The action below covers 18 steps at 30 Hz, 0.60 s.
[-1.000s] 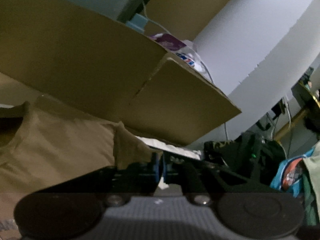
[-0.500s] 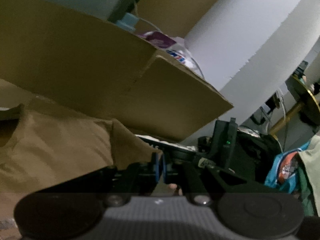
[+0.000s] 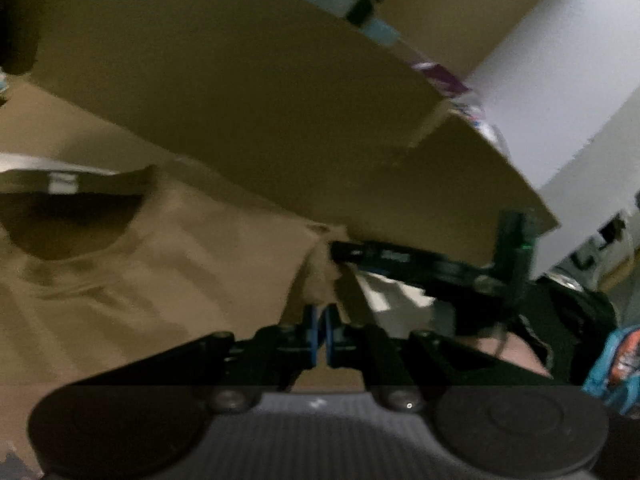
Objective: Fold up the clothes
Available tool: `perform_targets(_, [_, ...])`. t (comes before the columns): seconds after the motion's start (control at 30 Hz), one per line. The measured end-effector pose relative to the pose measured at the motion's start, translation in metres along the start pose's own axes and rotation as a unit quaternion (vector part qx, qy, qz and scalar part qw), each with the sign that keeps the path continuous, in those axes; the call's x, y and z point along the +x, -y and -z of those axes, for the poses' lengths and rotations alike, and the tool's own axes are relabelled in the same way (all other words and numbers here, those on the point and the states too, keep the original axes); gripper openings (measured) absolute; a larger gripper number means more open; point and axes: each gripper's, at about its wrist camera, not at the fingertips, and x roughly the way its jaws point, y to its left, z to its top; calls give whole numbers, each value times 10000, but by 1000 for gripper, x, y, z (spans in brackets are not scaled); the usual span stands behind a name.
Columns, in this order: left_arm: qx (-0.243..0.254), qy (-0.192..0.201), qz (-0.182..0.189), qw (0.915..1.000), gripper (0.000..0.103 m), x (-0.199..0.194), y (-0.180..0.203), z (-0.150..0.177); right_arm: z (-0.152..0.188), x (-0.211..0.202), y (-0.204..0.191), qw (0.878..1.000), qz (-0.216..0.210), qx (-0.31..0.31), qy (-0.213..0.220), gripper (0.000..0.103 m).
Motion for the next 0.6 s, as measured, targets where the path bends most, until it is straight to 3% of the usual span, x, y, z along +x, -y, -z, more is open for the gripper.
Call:
perform_targets(0.17, [-142, -168, -361, 9991, 4, 13, -25, 4, -2, 9, -5, 9998, 69, -60, -173, 38])
perform_targets(0.4, [-633, -194, -506, 9965, 4, 20, -48, 3, -10, 20, 0, 9984, 160, 290, -450, 36])
perform_targets(0.6, [-870, -151, -623, 9941, 3, 19, -55, 6, -7, 23, -15, 9973, 592, 29, -443, 36])
